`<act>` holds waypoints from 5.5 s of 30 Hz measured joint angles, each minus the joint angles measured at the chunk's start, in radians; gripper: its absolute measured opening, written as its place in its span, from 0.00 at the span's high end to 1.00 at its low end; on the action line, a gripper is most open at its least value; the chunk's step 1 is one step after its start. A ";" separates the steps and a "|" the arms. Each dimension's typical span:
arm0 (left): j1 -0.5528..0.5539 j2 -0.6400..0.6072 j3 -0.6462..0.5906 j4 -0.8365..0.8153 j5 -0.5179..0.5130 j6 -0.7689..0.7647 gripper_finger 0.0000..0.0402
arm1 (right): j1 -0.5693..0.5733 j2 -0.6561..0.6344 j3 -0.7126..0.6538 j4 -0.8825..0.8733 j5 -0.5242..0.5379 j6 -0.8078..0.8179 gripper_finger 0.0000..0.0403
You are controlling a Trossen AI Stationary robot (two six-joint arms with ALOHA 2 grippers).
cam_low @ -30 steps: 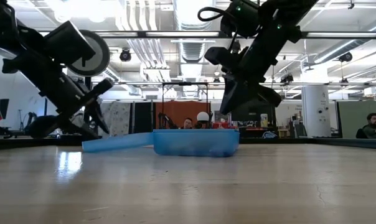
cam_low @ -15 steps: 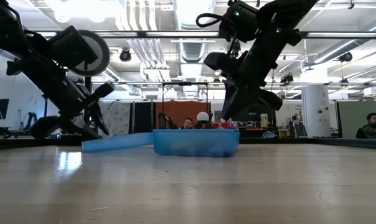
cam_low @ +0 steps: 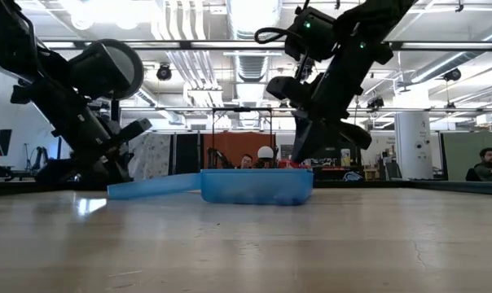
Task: Pick & place school supplies into a supply box
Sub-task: Close the supply box
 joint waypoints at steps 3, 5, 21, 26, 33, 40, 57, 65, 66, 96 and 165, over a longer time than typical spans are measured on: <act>0.000 0.031 0.000 0.069 0.006 0.029 1.00 | 0.000 0.013 0.000 0.001 -0.013 0.014 0.97; 0.000 0.044 0.006 0.076 0.010 0.054 1.00 | 0.000 0.014 0.000 0.000 -0.014 0.014 0.97; 0.003 -0.007 0.009 0.102 0.034 0.116 1.00 | 0.000 0.041 0.000 -0.002 -0.024 0.041 0.97; 0.004 -0.018 0.009 0.103 0.030 0.120 1.00 | 0.000 0.041 0.000 0.025 -0.024 0.041 0.97; 0.005 -0.018 0.008 0.104 0.025 0.121 1.00 | 0.000 0.045 0.000 0.110 -0.054 0.041 0.97; 0.006 -0.018 0.023 0.121 0.023 0.135 1.00 | -0.003 0.058 0.000 0.120 -0.023 0.045 0.97; 0.007 -0.019 0.034 0.030 0.006 0.131 1.00 | -0.004 0.129 0.003 0.110 -0.020 0.015 0.97; 0.024 -0.009 0.014 0.046 0.099 0.162 1.00 | -0.005 0.131 0.000 0.086 -0.016 0.014 0.97; 0.024 -0.002 0.017 0.059 0.110 0.173 1.00 | -0.005 0.131 0.000 0.086 -0.016 0.014 0.97; 0.029 0.077 0.156 0.204 0.186 0.273 1.00 | -0.005 0.125 -0.003 0.002 -0.014 0.007 0.97; 0.048 0.354 0.478 -0.142 0.173 0.480 1.00 | -0.005 0.128 -0.019 -0.016 -0.001 -0.014 0.97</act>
